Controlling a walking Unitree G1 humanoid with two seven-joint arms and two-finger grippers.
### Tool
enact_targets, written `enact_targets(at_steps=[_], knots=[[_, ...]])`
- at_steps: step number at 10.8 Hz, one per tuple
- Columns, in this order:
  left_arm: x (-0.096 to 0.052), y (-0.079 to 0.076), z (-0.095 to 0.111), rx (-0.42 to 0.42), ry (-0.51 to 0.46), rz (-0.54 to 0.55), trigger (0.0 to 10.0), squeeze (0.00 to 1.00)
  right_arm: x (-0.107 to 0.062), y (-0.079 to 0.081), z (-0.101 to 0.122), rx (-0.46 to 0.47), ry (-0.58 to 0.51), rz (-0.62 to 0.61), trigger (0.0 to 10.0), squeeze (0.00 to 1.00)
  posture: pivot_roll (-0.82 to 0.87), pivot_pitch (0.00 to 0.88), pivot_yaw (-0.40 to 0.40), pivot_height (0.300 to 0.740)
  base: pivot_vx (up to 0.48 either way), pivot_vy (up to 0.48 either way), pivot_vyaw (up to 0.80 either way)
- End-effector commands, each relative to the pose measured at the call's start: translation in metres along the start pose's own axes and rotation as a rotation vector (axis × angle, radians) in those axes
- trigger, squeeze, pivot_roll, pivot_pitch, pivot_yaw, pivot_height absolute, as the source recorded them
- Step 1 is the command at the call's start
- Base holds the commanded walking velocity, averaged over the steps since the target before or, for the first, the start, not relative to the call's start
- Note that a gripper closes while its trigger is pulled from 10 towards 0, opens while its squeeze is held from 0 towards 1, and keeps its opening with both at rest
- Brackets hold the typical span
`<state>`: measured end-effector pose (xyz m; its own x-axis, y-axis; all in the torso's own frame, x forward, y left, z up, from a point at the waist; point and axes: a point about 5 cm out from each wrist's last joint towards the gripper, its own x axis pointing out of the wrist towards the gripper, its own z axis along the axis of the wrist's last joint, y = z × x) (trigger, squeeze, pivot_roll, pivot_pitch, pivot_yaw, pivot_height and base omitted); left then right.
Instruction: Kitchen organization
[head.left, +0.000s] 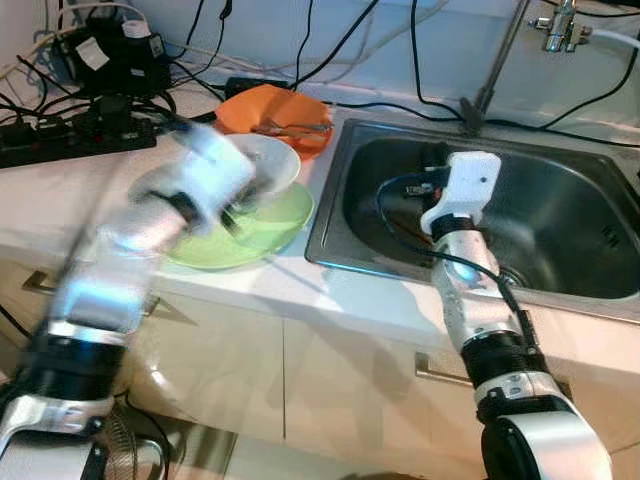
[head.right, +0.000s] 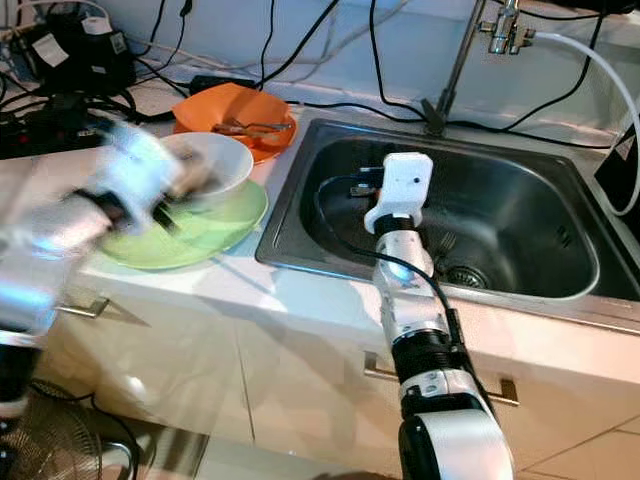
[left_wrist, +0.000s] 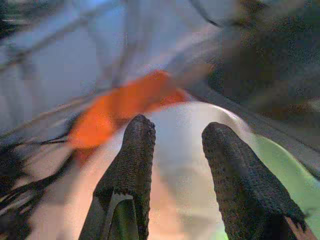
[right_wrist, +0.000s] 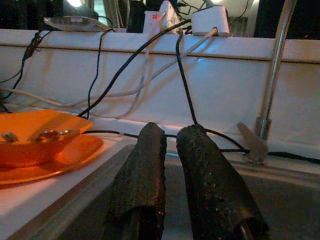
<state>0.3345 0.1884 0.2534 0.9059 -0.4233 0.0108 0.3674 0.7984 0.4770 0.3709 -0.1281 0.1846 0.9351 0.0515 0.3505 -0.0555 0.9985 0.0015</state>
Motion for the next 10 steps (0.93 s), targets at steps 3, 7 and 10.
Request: enact_targets(at_steps=[3, 7, 10], knots=[[-0.014, 0.055, 0.018, -0.282, -0.103, 0.465, 10.0, 0.0, 0.003, 0.002, 0.0, 0.009, 0.012, 0.005, 10.0, 0.0, 0.27, 0.023, -0.031, 0.74, 0.0, 0.0, 0.0], [-0.002, 0.047, -0.02, -0.55, 0.096, 0.448, 10.0, 1.0, 0.002, 0.002, -0.001, 0.007, 0.015, 0.005, 10.0, 0.0, 0.26, 0.019, -0.023, 0.74, 0.0, 0.0, 0.0], [0.009, 0.027, -0.026, -0.613, 0.143, 0.322, 10.0, 1.0, 0.002, 0.001, -0.002, 0.004, 0.018, -0.002, 10.0, 0.0, 0.25, 0.031, -0.021, 0.74, 0.0, 0.0, 0.0]])
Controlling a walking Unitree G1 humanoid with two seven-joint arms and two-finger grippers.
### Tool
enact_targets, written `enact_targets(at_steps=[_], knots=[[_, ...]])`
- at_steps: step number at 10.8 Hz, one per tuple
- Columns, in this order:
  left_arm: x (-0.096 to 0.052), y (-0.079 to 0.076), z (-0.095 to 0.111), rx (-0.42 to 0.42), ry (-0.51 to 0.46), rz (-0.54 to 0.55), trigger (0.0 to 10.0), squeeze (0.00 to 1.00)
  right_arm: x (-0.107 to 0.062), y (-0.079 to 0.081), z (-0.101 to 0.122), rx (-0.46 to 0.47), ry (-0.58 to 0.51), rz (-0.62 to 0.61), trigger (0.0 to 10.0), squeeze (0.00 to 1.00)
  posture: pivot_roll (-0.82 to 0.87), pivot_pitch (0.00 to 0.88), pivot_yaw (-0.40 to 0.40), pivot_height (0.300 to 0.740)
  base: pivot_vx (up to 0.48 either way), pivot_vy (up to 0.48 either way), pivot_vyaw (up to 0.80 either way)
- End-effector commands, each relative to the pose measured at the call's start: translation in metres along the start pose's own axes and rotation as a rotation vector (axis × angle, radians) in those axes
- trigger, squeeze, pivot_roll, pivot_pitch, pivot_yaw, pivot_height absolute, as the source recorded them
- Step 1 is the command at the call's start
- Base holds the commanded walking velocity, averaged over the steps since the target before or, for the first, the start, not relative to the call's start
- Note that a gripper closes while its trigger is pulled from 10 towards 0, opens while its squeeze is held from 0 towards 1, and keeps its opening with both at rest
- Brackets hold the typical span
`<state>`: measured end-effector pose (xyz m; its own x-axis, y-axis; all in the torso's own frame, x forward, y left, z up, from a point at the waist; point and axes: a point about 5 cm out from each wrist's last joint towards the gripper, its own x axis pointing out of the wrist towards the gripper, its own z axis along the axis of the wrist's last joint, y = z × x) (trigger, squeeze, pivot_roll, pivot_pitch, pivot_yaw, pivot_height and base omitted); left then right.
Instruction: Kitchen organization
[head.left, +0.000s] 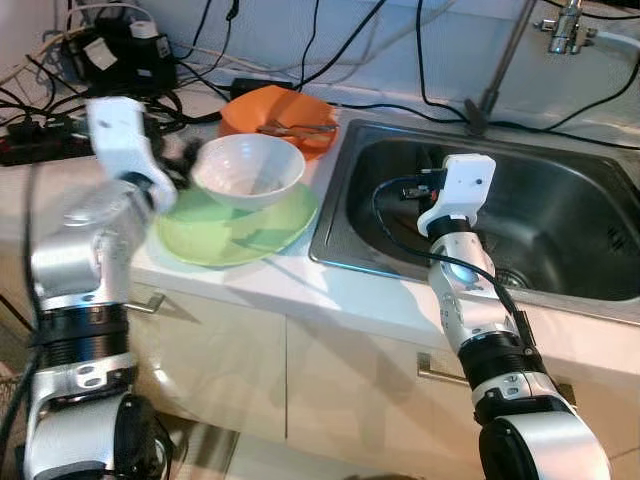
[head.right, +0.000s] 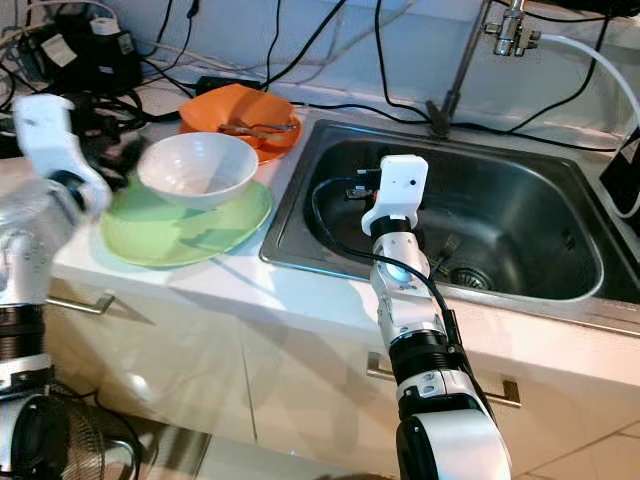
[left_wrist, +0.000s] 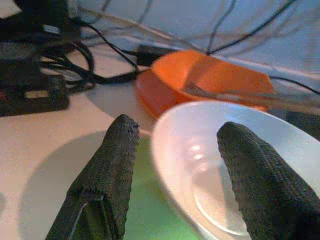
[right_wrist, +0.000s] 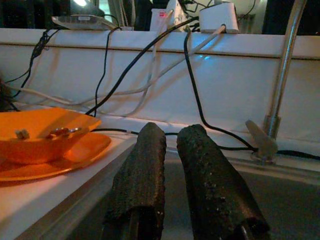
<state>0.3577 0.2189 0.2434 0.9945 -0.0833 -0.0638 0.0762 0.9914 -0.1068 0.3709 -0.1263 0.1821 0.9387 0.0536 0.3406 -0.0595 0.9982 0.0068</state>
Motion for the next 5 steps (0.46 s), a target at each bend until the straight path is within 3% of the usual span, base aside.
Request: enact_targets(at_steps=[1, 5], knots=[[0.0009, -0.0025, -0.002, 0.006, 0.025, -0.008, 10.0, 0.0, 0.0025, -0.0012, 0.0009, -0.002, 0.007, -0.006, 10.0, 0.0, 0.25, 0.034, -0.019, 0.74, 0.0, 0.0, 0.0], [0.0006, 0.0059, 0.0015, -0.002, 0.047, 0.084, 10.0, 0.0, 0.0026, -0.001, 0.0006, 0.001, 0.009, -0.008, 10.0, 0.0, 0.25, 0.038, -0.019, 0.74, 0.0, 0.0, 0.0]])
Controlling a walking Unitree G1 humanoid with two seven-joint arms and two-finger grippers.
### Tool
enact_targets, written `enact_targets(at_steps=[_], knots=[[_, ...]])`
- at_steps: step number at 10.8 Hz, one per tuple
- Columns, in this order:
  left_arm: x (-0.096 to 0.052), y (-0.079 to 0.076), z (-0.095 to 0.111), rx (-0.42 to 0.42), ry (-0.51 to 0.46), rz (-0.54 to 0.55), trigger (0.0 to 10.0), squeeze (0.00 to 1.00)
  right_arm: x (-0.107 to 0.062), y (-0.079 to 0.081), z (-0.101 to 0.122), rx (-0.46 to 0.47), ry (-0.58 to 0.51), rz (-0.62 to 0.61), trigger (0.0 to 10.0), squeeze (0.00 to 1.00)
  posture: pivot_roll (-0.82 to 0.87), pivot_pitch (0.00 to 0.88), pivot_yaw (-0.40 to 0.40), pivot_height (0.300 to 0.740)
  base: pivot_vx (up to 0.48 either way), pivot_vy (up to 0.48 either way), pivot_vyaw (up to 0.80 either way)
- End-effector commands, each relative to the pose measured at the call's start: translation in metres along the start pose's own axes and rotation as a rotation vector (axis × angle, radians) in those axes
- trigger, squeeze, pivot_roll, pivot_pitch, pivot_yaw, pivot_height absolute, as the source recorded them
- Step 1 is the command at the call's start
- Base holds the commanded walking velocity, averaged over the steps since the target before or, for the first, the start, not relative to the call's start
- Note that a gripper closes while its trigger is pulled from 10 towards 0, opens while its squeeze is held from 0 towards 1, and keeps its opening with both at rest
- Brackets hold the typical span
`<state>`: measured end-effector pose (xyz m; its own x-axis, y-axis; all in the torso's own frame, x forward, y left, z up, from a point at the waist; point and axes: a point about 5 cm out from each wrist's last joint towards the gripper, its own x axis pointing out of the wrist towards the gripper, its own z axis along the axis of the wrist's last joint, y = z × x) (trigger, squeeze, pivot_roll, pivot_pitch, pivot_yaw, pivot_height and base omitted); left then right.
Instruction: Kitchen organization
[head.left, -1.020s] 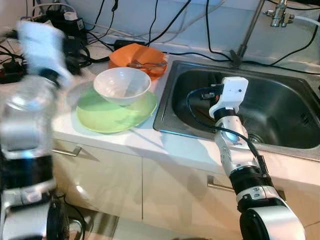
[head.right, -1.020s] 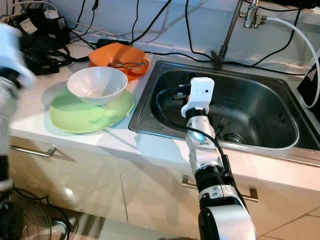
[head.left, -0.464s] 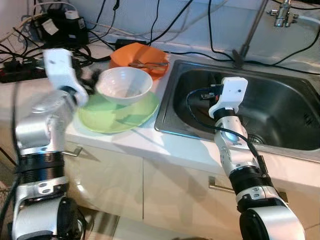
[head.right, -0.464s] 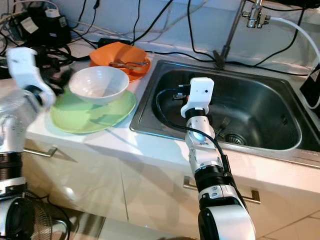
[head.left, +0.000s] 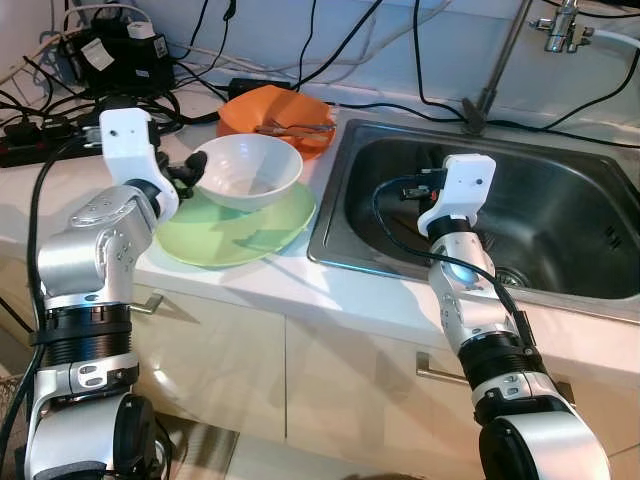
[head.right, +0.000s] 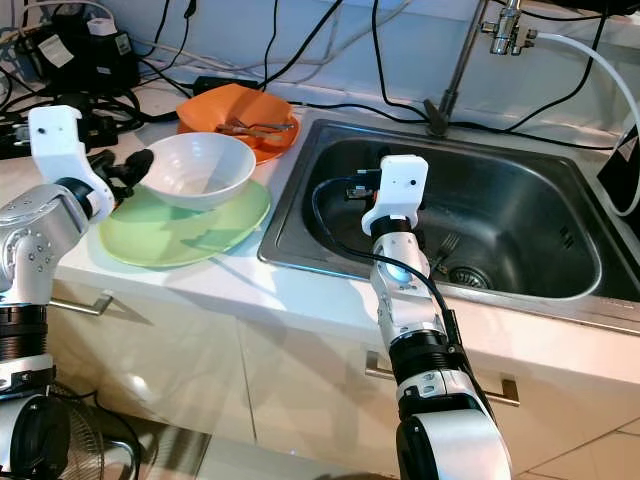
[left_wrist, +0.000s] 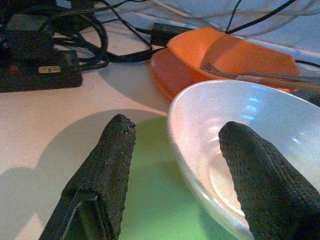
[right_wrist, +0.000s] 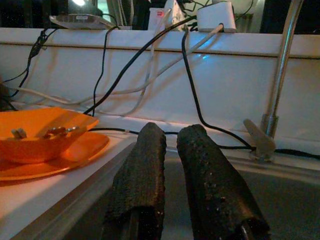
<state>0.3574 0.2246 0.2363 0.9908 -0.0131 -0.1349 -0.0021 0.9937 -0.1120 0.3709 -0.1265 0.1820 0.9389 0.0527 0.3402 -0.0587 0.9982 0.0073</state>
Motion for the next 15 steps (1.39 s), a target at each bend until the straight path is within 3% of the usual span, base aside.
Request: enact_targets(at_steps=[1, 5, 10, 12, 15], knots=[[0.0, -0.002, 0.006, -0.006, 0.011, -0.001, 10.0, 0.0, 0.003, -0.001, 0.001, 0.003, 0.009, -0.006, 10.0, 0.0, 0.26, 0.038, -0.019, 0.74, 0.0, 0.0, 0.0], [0.0, -0.025, -0.023, -0.088, 0.128, -0.125, 10.0, 0.0, 0.003, 0.0, 0.001, 0.003, 0.008, -0.005, 10.0, 0.0, 0.25, 0.039, -0.017, 0.74, 0.0, 0.0, 0.0], [-0.003, -0.038, -0.041, -0.183, 0.19, -0.148, 10.0, 0.0, 0.003, 0.0, 0.001, 0.002, 0.01, -0.011, 10.0, 0.0, 0.25, 0.038, -0.013, 0.74, 0.0, 0.0, 0.0], [-0.003, -0.04, -0.039, -0.178, 0.16, -0.134, 0.0, 0.0, 0.003, -0.001, 0.001, 0.001, 0.009, -0.013, 10.0, 0.0, 0.25, 0.039, -0.017, 0.74, 0.0, 0.0, 0.0], [-0.005, -0.043, -0.035, -0.171, 0.135, -0.131, 0.0, 0.0, 0.004, 0.0, 0.001, 0.002, 0.012, -0.011, 10.0, 0.0, 0.25, 0.037, -0.018, 0.74, 0.0, 0.0, 0.0]])
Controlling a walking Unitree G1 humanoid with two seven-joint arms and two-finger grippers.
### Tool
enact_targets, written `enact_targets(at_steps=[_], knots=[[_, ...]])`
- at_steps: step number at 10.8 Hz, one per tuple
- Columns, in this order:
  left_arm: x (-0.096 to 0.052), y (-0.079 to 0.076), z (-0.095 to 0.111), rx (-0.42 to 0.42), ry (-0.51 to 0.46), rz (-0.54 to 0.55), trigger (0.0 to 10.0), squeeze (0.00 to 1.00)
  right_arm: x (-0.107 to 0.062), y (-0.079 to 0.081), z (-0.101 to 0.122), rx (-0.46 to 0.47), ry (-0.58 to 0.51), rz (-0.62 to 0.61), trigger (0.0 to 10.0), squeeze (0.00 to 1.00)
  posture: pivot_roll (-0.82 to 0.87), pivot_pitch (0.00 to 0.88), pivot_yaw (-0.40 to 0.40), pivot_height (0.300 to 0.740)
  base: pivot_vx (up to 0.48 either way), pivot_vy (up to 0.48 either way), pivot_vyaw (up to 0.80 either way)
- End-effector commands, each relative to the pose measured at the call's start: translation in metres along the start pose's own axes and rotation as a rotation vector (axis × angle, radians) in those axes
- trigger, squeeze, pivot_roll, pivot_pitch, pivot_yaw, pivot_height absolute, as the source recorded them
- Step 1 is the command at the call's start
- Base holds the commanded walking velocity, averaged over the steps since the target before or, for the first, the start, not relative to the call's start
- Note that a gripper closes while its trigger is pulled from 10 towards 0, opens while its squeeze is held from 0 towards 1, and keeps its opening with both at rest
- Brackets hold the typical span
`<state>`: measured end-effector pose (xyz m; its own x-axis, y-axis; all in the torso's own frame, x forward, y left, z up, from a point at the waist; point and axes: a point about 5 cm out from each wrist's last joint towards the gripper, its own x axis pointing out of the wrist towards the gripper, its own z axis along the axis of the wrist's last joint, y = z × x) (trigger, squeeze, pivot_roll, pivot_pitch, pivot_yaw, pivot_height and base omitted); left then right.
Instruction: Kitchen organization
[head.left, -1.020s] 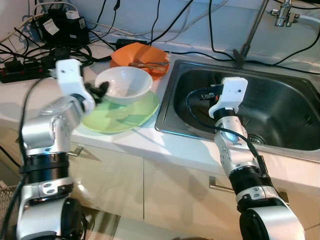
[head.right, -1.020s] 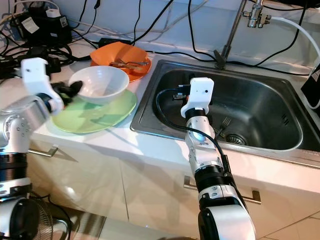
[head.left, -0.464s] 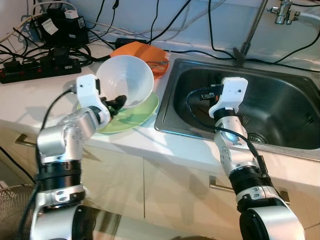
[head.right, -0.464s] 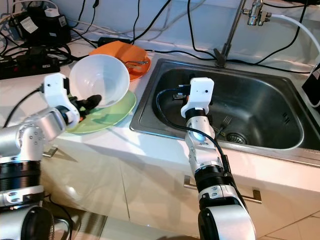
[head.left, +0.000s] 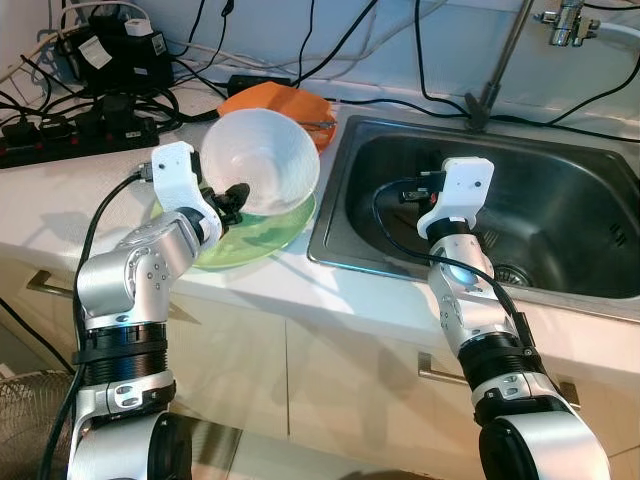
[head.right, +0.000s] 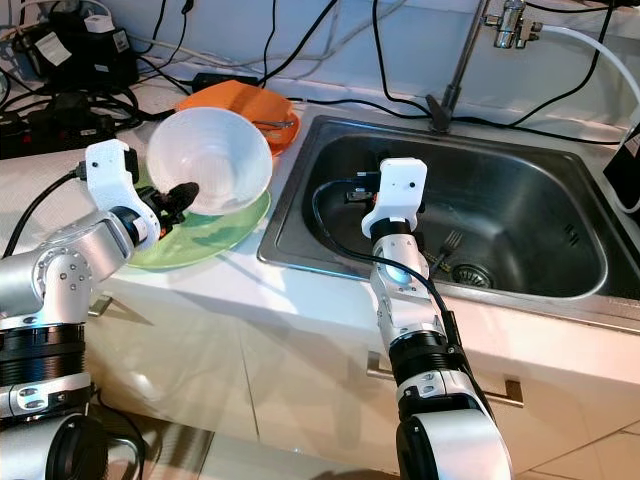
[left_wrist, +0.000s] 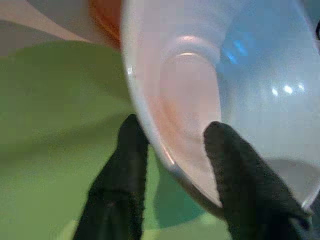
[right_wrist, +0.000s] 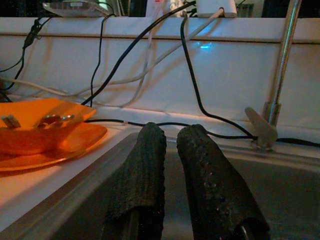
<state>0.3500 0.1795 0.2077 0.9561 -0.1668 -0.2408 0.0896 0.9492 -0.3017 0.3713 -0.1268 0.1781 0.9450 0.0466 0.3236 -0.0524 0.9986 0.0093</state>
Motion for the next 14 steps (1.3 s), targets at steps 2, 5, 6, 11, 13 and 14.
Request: enact_targets(at_steps=[2, 5, 6, 11, 13, 14], knots=[[-0.001, -0.001, -0.001, 0.001, -0.005, 0.004, 0.0, 0.0, 0.005, 0.001, 0.005, 0.002, -0.007, -0.003, 10.0, 0.0, 0.25, 0.036, -0.019, 0.74, 0.0, 0.0, 0.0], [-0.002, -0.002, -0.002, 0.0, -0.014, 0.005, 0.0, 0.0, 0.005, 0.002, 0.004, 0.005, -0.003, 0.0, 10.0, 0.0, 0.26, 0.038, -0.021, 0.74, 0.0, 0.0, 0.0], [-0.003, -0.006, 0.001, 0.002, -0.046, -0.008, 0.0, 0.0, 0.005, 0.002, 0.004, 0.006, -0.004, 0.002, 10.0, 0.0, 0.25, 0.038, -0.022, 0.74, 0.0, 0.0, 0.0], [-0.01, -0.021, 0.025, -0.045, -0.227, -0.088, 0.0, 0.0, 0.006, 0.003, 0.005, 0.009, -0.007, 0.006, 10.0, 0.0, 0.25, 0.034, -0.027, 0.74, 0.0, 0.0, 0.0], [-0.012, -0.021, 0.032, -0.054, -0.29, -0.084, 0.0, 0.0, 0.006, 0.003, 0.006, 0.008, -0.008, 0.007, 10.0, 0.0, 0.25, 0.032, -0.027, 0.74, 0.0, 0.0, 0.0], [-0.017, -0.025, 0.043, -0.047, -0.384, -0.096, 0.0, 0.0, 0.006, 0.003, 0.006, 0.01, -0.011, 0.008, 10.0, 0.0, 0.25, 0.031, -0.03, 0.74, 0.0, 0.0, 0.0]])
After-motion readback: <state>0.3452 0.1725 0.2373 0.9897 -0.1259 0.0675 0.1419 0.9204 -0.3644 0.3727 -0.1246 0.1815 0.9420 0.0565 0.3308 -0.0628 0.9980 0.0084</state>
